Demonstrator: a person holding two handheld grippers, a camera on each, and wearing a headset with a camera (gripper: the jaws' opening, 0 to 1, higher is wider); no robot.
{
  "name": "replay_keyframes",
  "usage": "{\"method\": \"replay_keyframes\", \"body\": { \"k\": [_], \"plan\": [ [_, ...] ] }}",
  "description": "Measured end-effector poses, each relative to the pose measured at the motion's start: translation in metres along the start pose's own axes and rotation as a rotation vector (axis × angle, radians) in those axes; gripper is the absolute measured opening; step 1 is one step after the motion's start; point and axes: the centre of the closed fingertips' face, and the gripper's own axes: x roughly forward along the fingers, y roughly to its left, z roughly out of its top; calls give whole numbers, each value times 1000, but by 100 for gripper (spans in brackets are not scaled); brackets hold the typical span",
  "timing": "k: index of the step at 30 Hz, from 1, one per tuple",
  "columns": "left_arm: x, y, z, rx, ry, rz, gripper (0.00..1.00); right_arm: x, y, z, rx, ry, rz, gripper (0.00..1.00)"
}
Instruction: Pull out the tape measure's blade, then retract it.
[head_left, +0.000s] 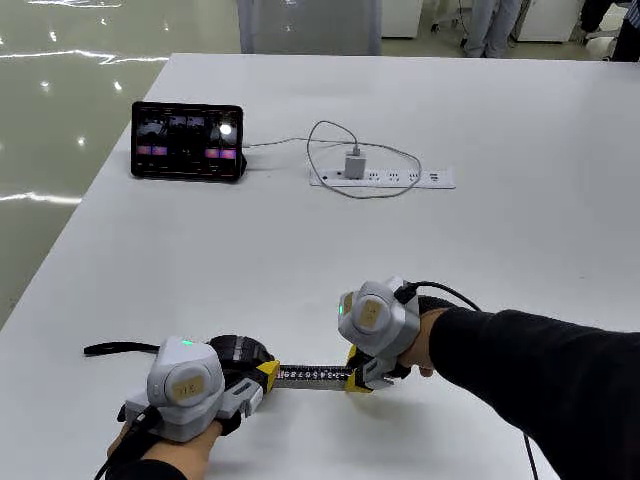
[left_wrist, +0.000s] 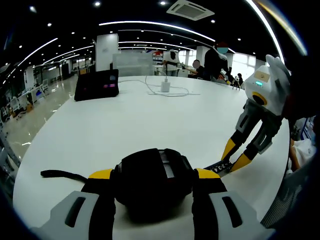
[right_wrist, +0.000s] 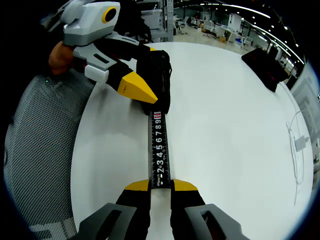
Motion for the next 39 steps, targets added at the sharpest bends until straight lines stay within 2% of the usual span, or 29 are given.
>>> {"method": "replay_keyframes", "body": {
  "k": [22,39],
  "plan": [
    [0,0,0,-18,1,-6,57,4,1,9,6,-6,-9,11],
    [0,1,0,-21,7,-15,57,8,1,18,0,-20,8,11]
  ]
}}
